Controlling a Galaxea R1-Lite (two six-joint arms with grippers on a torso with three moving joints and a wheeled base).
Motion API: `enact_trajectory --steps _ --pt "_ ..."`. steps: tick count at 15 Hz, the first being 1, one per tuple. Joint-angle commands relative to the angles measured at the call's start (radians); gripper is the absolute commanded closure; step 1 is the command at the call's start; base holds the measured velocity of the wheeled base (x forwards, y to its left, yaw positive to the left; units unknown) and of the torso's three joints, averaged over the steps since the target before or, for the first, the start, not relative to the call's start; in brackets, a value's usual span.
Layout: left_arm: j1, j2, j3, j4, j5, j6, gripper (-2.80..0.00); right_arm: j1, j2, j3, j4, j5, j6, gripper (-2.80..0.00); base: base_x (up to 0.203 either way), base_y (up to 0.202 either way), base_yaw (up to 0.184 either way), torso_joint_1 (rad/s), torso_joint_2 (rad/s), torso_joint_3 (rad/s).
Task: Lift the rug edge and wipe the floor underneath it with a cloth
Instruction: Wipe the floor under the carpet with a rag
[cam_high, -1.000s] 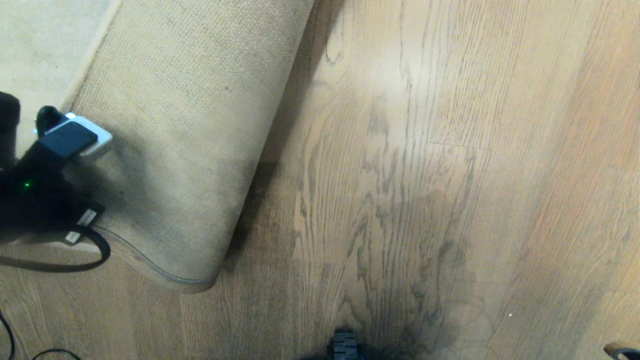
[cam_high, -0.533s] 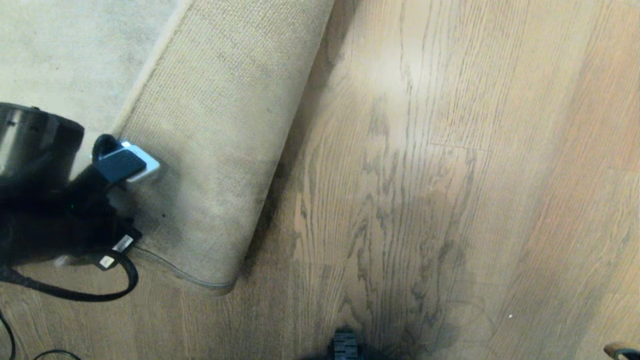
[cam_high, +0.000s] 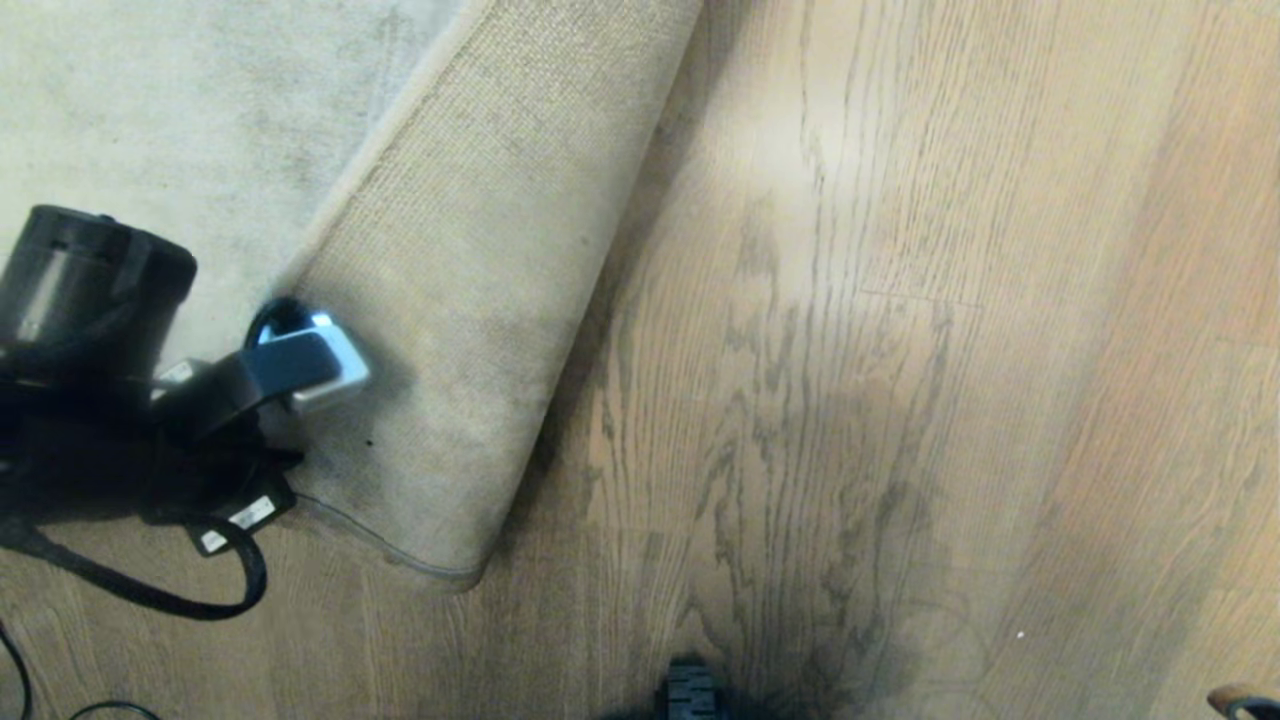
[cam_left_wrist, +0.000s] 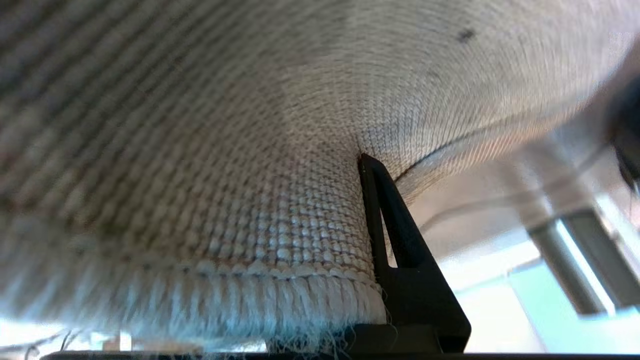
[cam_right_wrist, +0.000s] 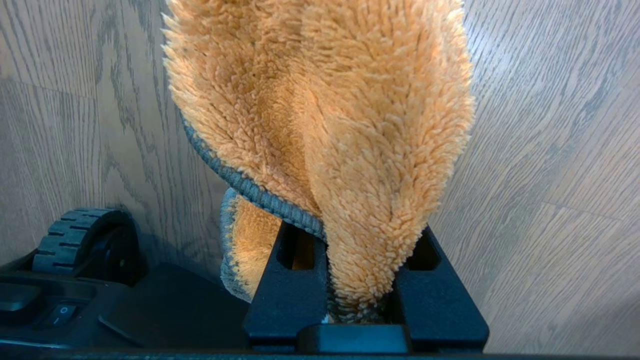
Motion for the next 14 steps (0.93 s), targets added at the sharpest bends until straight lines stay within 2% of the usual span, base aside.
enact_trajectory --steps 1,5,7,8,10,12,14 --pt "-0.021 0.037 0.009 -0.062 -0.018 -0.01 0.0 0.002 0.001 0.0 0.0 0.001 -0.002 0.0 0.0 0.0 0.0 0.0 0.0 0.0" --pt "-0.08 0.08 0.002 -0.096 -0.075 -0.088 0.0 0.0 0.001 0.0 -0.001 0.001 -0.005 0.0 0.0 0.0 0.0 0.0 0.0 0.0" --pt "-0.104 0.081 -0.001 -0.096 -0.116 -0.072 0.0 0.0 0.001 0.0 -0.001 0.001 -0.007 0.0 0.0 0.0 0.0 0.0 0.0 0.0" --pt "-0.108 0.081 -0.005 -0.096 -0.125 -0.04 0.0 0.001 0.001 0.0 -0.001 0.001 -0.007 0.0 0.0 0.0 0.0 0.0 0.0 0.0" --pt "-0.101 0.08 -0.006 -0.124 -0.131 0.067 0.0 0.002 0.001 0.0 0.0 0.001 -0.007 0.0 0.0 0.0 0.0 0.0 0.0 0.0" --pt "-0.094 0.099 0.001 -0.25 -0.139 0.13 0.0 0.002 0.001 0.0 0.0 0.001 -0.005 0.0 0.0 0.0 0.0 0.0 0.0 0.0" --pt "-0.059 0.12 0.0 -0.341 -0.144 0.232 0.0 0.0 0.001 0.0 0.0 0.001 -0.004 0.0 0.0 0.0 0.0 0.0 0.0 0.0"
